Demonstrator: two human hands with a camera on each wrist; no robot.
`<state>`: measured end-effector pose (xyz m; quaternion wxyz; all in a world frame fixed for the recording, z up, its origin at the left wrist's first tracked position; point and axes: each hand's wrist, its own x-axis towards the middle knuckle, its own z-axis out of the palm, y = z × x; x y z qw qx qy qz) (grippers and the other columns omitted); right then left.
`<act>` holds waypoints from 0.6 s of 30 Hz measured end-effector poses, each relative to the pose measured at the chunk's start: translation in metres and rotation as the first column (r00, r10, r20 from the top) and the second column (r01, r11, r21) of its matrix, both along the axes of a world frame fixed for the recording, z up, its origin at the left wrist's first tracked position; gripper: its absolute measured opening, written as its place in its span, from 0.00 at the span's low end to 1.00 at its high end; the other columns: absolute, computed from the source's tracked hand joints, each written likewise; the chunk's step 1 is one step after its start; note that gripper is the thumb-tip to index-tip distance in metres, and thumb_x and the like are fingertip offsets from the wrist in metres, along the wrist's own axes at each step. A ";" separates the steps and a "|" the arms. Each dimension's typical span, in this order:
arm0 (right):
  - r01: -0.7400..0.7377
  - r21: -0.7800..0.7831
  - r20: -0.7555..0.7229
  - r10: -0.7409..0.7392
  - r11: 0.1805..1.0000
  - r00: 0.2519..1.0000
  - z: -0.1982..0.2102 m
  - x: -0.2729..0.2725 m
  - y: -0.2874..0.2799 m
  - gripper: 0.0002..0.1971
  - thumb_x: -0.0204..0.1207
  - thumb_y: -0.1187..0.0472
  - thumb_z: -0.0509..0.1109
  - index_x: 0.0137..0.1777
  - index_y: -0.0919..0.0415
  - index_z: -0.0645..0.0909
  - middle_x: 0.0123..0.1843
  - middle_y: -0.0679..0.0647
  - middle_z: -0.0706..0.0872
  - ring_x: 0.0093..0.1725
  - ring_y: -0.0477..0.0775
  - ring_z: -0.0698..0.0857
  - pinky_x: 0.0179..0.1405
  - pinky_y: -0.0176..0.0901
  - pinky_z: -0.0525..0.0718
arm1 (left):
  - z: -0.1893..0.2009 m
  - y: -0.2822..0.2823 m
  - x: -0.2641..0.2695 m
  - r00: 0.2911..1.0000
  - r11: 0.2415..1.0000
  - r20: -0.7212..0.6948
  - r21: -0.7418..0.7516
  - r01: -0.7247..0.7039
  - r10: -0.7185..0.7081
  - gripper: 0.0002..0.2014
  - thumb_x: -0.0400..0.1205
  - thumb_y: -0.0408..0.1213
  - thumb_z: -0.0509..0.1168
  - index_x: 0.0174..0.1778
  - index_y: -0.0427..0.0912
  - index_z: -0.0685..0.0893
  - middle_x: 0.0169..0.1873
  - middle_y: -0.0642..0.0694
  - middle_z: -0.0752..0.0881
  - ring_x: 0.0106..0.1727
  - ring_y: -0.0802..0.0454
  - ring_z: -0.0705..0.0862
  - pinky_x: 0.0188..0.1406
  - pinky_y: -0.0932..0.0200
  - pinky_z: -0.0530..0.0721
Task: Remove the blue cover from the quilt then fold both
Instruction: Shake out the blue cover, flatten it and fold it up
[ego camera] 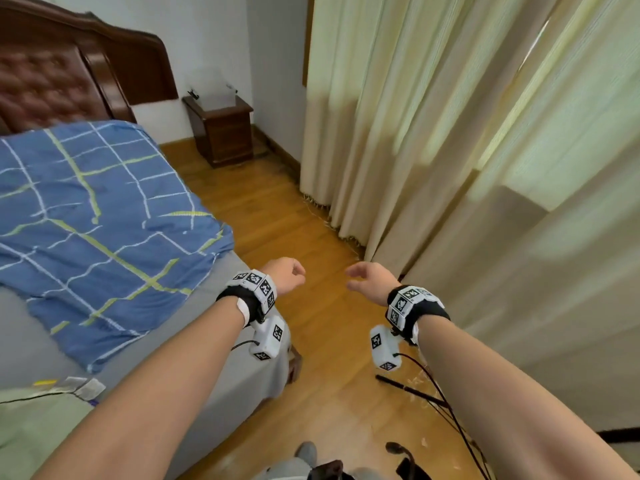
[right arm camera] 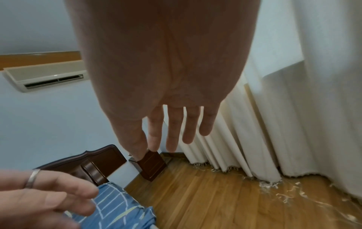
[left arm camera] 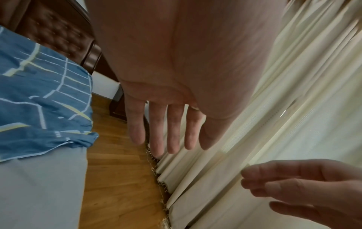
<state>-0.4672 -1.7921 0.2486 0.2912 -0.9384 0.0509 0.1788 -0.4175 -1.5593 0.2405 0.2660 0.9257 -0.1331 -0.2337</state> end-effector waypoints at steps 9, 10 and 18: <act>-0.325 0.039 -0.015 0.326 0.945 0.945 -0.036 0.256 -0.016 0.22 0.78 0.50 0.73 0.71 0.52 0.80 0.70 0.47 0.82 0.69 0.50 0.81 0.70 0.46 0.78 | -0.024 -0.007 0.168 0.942 0.937 -0.005 0.104 -0.334 0.336 0.13 0.82 0.43 0.65 0.61 0.47 0.84 0.64 0.50 0.84 0.64 0.50 0.82 0.66 0.54 0.79; -0.381 0.032 -0.010 0.381 0.924 0.924 -0.042 0.285 -0.012 0.22 0.78 0.51 0.73 0.72 0.52 0.79 0.71 0.47 0.82 0.69 0.50 0.81 0.70 0.46 0.78 | -0.030 -0.004 0.182 0.924 0.917 -0.006 0.129 -0.378 0.382 0.14 0.83 0.43 0.65 0.63 0.45 0.84 0.64 0.49 0.84 0.65 0.49 0.82 0.66 0.55 0.79; -0.801 -0.054 -0.084 0.796 0.597 0.599 -0.063 0.443 0.055 0.23 0.76 0.48 0.73 0.71 0.47 0.78 0.71 0.48 0.83 0.70 0.54 0.81 0.71 0.53 0.78 | -0.044 0.017 0.231 0.622 0.600 0.027 0.237 -0.764 0.782 0.13 0.83 0.44 0.62 0.60 0.48 0.85 0.61 0.46 0.86 0.63 0.42 0.83 0.60 0.53 0.79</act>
